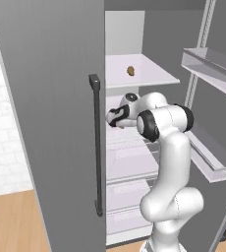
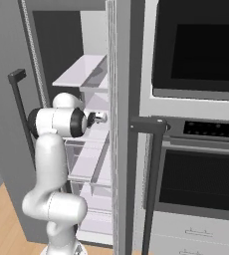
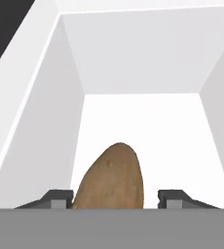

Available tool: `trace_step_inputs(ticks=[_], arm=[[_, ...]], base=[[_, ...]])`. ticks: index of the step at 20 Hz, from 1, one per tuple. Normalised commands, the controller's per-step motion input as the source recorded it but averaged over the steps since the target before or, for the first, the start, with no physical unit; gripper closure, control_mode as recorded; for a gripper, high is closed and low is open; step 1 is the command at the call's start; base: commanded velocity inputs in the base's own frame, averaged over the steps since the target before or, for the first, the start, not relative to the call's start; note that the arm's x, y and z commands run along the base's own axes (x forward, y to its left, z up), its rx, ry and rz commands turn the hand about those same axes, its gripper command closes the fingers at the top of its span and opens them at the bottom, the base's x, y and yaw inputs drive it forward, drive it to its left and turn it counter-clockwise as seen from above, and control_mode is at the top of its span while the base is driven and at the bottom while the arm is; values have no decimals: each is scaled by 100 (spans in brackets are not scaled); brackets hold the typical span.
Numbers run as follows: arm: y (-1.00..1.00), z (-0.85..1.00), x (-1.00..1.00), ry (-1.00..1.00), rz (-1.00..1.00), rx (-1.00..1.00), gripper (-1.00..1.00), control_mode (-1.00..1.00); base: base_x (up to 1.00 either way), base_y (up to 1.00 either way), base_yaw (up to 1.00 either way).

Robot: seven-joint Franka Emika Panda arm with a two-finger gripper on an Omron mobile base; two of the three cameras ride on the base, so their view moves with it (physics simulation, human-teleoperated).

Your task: Place one sweet potato and one steak in each tupperware on the nearby counter, to pack two identical lunches.

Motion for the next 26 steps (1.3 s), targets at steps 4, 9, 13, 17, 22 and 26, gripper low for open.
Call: trace_step_inputs(ticks=[4,9,13,17,22,26], arm=[[-7,-22,-55,-1,-7,0,100,-100],[-42,16,-100,0,-9,6,100,-100],[-14,10,-100,-6,-3,3,100,-100],[0,12,-100,-3,-2,0,100,-100],[1,56,-100,0,0,0,100,-100],[1,83,-81,0,0,0,100,-100]], base=[[0,0,0],[0,0,0],[0,0,0],[0,0,0],[0,0,0],[0,0,0]])
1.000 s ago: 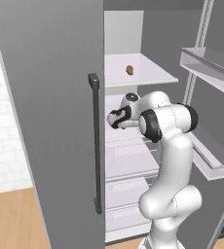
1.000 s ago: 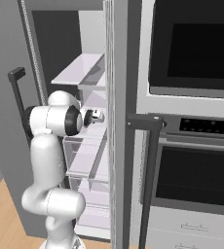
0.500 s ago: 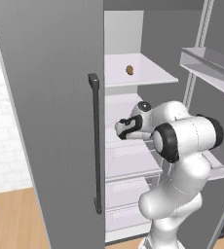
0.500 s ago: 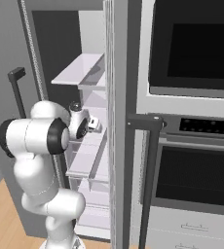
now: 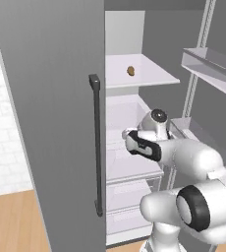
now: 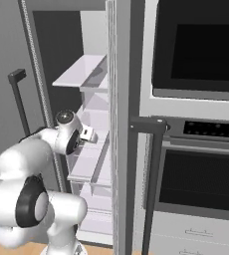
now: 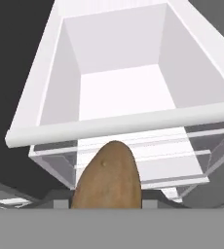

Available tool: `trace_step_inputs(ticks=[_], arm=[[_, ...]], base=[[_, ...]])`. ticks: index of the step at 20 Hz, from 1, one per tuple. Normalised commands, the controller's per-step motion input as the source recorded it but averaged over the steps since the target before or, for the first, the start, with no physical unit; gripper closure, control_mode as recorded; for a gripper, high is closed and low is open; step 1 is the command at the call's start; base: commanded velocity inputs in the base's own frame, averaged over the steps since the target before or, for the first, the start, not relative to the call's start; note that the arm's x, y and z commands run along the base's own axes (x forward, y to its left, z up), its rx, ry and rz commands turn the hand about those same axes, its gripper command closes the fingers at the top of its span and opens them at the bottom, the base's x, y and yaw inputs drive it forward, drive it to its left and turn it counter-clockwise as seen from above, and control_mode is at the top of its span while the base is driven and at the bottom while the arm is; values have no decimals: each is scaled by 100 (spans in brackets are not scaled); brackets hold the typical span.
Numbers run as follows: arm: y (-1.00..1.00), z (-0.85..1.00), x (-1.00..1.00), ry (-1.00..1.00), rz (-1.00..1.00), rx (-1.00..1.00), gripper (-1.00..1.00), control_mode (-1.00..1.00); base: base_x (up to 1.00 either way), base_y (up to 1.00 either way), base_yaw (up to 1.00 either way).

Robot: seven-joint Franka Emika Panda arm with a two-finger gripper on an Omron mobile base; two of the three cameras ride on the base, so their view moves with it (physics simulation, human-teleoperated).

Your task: Place one sweet potato and one steak in each tupperware on the nearby counter, to pack two identical lunches.

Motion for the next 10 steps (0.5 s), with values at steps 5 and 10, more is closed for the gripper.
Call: trace_step_inputs(ticks=[5,10], arm=[[0,100,-70,4,0,-2,100,-100],[0,97,-78,6,0,-2,100,-100]], base=[[0,0,0],[0,0,0]])
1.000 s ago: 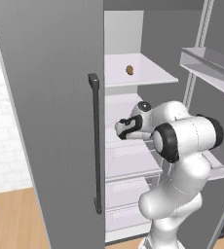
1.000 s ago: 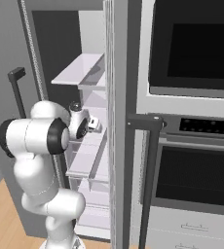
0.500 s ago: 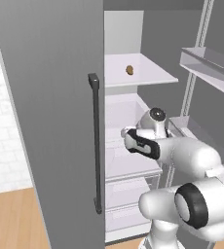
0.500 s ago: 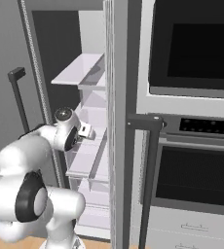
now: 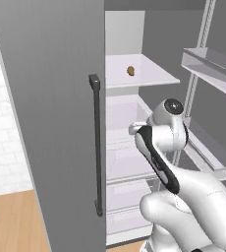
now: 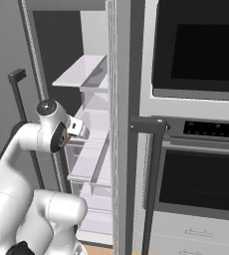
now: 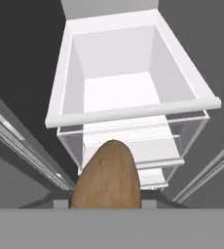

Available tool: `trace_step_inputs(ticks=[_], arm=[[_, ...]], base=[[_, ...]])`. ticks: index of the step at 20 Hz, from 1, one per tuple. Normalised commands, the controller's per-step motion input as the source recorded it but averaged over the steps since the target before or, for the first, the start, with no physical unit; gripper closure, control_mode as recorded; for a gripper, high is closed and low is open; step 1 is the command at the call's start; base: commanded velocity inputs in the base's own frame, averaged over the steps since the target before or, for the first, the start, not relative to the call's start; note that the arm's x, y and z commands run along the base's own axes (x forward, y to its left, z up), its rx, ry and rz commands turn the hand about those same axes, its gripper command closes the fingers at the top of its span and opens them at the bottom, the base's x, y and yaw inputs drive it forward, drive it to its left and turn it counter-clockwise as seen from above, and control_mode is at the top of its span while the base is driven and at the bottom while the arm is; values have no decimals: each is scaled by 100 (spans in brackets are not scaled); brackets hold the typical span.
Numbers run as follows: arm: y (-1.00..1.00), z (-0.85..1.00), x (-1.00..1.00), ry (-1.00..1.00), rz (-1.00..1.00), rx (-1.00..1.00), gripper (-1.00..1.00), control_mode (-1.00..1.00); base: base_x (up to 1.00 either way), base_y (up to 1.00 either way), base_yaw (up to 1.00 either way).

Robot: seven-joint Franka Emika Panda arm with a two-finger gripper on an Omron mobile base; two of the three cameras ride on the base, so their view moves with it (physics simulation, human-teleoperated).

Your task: Place one sweet potato and one steak in each tupperware on the nearby counter, to pack two identical lunches.

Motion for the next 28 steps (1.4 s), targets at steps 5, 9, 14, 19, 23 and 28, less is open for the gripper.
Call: trace_step_inputs(ticks=[5,9,14,19,23,28], arm=[[0,27,-97,1,0,-3,100,-100],[0,-18,-100,0,0,-6,100,-100],[0,0,0,0,0,0,100,100],[0,0,0,0,0,0,100,100],[0,0,0,0,0,0,100,100],[0,0,0,0,0,0,100,100]], base=[[0,0,0],[0,0,0],[-100,-4,0],[-100,-15,0],[-97,-66,-13],[-42,-99,-25]])
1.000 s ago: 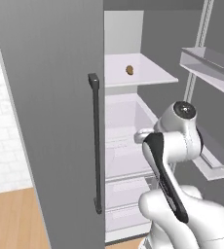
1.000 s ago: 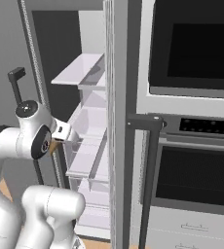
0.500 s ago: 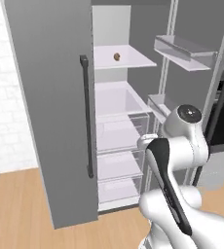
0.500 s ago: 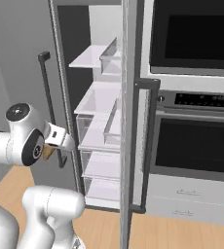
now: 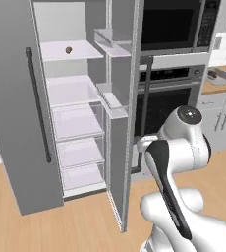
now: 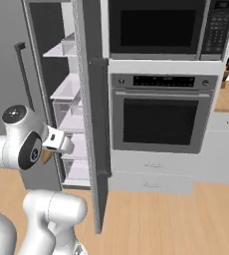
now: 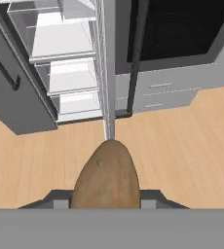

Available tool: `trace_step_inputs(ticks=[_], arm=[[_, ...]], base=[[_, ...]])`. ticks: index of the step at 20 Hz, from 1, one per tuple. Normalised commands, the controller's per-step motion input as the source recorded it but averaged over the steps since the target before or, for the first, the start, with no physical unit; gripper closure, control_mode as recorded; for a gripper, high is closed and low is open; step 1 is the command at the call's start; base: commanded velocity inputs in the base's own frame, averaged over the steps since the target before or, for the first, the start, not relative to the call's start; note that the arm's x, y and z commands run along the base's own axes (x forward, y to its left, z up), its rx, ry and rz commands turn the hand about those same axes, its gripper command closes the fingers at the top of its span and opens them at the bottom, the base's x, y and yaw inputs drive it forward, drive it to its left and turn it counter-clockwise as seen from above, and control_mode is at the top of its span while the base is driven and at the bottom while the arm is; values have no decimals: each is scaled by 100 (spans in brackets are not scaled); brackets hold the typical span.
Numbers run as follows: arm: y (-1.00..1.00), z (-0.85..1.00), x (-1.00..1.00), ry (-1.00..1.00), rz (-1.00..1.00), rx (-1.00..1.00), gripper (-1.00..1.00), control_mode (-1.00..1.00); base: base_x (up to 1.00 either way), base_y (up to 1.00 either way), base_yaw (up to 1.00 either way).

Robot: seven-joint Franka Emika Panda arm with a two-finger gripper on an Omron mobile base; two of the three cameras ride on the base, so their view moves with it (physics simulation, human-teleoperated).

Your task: Place one sweet potato and one steak in each tupperware on the nearby counter, to pack two identical lunches.

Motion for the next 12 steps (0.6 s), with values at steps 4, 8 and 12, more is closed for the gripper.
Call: trace_step_inputs(ticks=[4,8,12], arm=[[0,0,0,0,0,0,100,100],[0,0,0,0,0,0,100,100],[0,0,0,0,0,0,100,100]], base=[[-2,-100,-23],[23,-100,-29],[54,-100,-32]])
